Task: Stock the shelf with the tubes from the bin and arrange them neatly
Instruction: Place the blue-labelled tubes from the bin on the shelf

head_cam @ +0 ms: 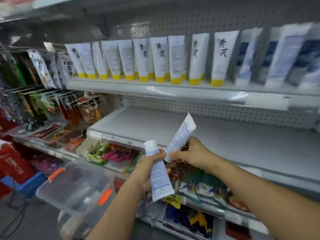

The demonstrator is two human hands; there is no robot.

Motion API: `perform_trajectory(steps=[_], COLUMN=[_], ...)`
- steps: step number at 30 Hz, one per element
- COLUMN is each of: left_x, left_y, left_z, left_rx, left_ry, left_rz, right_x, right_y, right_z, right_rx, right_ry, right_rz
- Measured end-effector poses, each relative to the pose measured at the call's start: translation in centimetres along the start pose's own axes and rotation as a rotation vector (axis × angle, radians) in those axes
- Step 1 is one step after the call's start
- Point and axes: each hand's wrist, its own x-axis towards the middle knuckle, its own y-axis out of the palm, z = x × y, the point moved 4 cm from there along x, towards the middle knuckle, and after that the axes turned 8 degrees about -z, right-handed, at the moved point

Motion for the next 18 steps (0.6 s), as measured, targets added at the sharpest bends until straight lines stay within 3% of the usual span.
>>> perform_trajectory(steps=[4,10,14,18], left_x=[-3.9,-8.9,-11.6,-13.4], left_y=[11.2,26.7,35.0,41.3], left_z=[2.4,4.2,3.8,2.6], left_rx=[0.180,0.210,0.277,0.431], left_ry=[0.106,0.149,0.195,0.349], left_rz=[0.029,0.163,0.276,0.313], right_x=[-6.3,-14.5,-18.5,-20.4], right_y=[-11.4,-26.3,-34.5,-41.6], right_z=[-1.3,-2.6,-2.6,-2.4], right_rx=[-0.097,-0.162,-0.199,-0.204], right_ry=[-0.027,-0.041,-0.058,-0.073], right_rz=[-0.123,-0.309,-0.465,-0.644])
